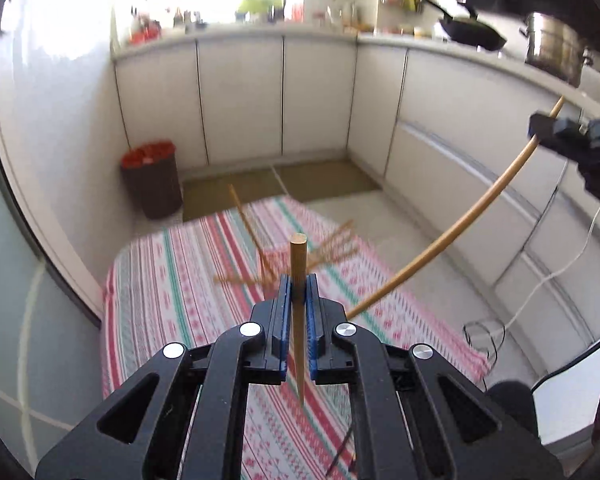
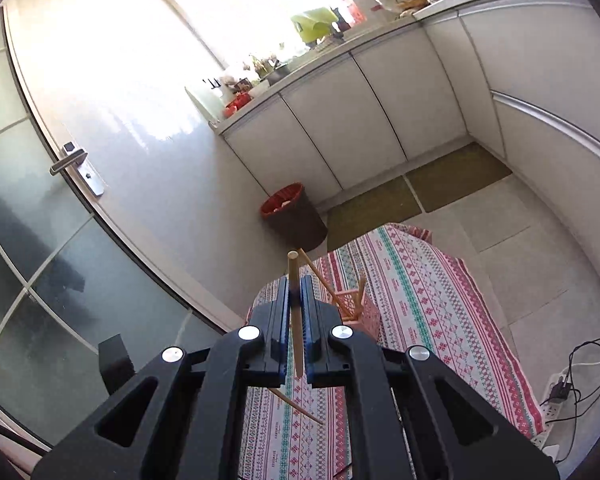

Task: Organize utensils
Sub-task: 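Lower both held sticks into the pink mesh holder and open both tools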

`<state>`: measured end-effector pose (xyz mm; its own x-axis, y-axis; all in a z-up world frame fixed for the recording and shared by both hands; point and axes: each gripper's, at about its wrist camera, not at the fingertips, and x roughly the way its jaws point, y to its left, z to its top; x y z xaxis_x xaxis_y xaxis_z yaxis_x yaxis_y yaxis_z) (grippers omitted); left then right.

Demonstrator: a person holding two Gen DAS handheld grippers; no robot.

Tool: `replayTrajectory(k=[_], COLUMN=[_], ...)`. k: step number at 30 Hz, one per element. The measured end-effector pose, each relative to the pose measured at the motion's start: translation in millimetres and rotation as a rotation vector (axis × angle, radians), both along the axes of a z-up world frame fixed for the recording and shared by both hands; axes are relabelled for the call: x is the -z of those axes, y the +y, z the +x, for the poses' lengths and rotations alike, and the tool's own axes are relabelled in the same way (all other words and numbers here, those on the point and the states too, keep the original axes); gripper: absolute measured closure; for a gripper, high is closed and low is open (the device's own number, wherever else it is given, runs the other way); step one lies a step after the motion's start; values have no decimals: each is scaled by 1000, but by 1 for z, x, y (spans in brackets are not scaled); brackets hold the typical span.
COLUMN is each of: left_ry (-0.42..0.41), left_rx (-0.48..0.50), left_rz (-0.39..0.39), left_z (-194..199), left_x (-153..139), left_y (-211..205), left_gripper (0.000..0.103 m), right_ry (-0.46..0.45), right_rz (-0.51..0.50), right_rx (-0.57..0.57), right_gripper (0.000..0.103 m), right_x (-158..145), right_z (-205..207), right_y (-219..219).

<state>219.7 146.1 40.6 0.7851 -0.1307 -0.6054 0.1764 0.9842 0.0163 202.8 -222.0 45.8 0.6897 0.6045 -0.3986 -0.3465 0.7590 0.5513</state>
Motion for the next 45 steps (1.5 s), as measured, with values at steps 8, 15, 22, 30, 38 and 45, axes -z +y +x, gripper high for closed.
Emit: replayTrajectory(k=[8, 15, 22, 30, 38, 45], left_ry=[-158, -140, -66, -201, -195, -146], left_rx=[-65, -141, -171, -261, -274, -214], left_rz=[-54, -81, -151, -269, -295, -285], left_z=[60, 118, 140, 104, 97, 90], left_x=[-55, -32, 11, -20, -21, -17], left_y=[0, 1, 21, 66, 80, 72], left_gripper=[97, 97, 94, 81, 75, 69], right_ry=[-100, -119, -61, -25, 2, 19], right_rz=[-54, -133, -180, -236, -279, -272], right_rx=[68, 107, 84, 78, 70, 96], right_gripper=[97, 97, 97, 97, 93, 78], right_x=[-51, -39, 1, 35, 88, 85], right_z=[44, 103, 140, 162, 179, 158], right_y=[9, 39, 65, 92, 122, 109])
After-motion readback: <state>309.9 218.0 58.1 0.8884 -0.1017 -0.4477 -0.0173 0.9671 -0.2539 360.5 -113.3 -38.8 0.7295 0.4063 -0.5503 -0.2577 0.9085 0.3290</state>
